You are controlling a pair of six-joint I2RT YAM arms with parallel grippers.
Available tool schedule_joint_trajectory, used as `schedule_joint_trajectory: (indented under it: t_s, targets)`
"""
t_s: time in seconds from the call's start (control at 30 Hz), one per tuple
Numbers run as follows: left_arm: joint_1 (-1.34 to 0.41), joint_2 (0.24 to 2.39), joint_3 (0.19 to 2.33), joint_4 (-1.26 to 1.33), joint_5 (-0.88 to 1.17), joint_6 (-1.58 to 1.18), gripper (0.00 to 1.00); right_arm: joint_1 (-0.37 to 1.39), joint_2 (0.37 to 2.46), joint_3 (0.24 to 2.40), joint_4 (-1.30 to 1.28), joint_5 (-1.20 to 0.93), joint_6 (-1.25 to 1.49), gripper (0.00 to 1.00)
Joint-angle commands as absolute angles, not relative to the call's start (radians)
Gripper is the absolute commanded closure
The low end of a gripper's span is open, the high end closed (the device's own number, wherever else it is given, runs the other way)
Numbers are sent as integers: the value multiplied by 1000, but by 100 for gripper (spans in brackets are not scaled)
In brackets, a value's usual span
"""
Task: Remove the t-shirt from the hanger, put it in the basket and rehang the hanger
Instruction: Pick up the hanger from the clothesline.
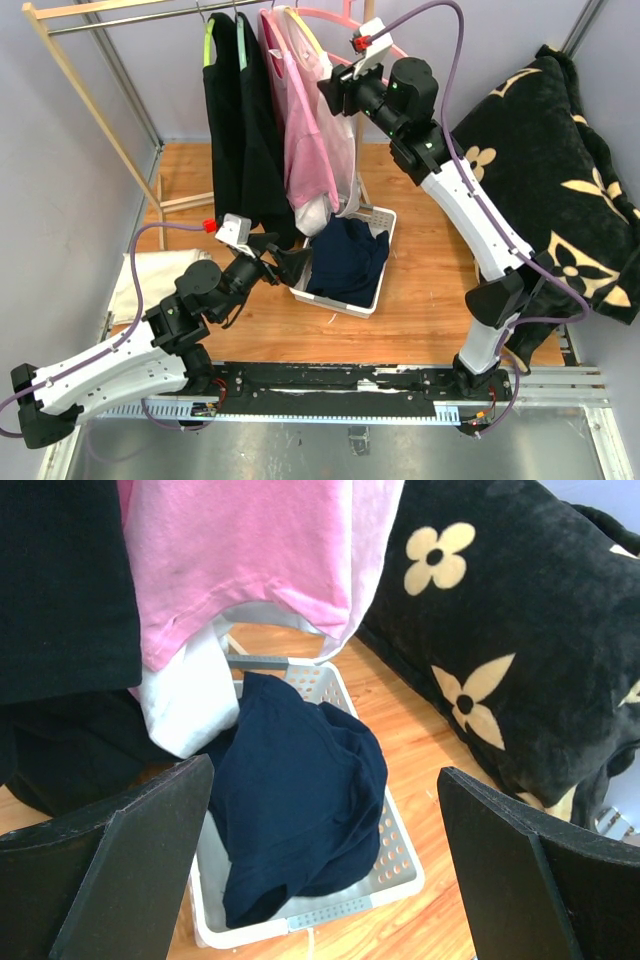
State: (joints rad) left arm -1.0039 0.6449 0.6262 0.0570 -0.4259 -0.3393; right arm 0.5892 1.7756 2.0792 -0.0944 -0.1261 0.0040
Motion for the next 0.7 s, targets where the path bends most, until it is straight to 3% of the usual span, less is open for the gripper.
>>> schedule_joint_trajectory:
  t_s: [0.0, 0.67]
  targets:
    - [-1011, 628, 616, 64, -444, -345, 0, 608, 1802, 2138, -51, -102, 28, 53]
    - [-1011, 621, 605, 68, -459, -336, 0, 619, 1843, 2189, -39, -33, 55, 68]
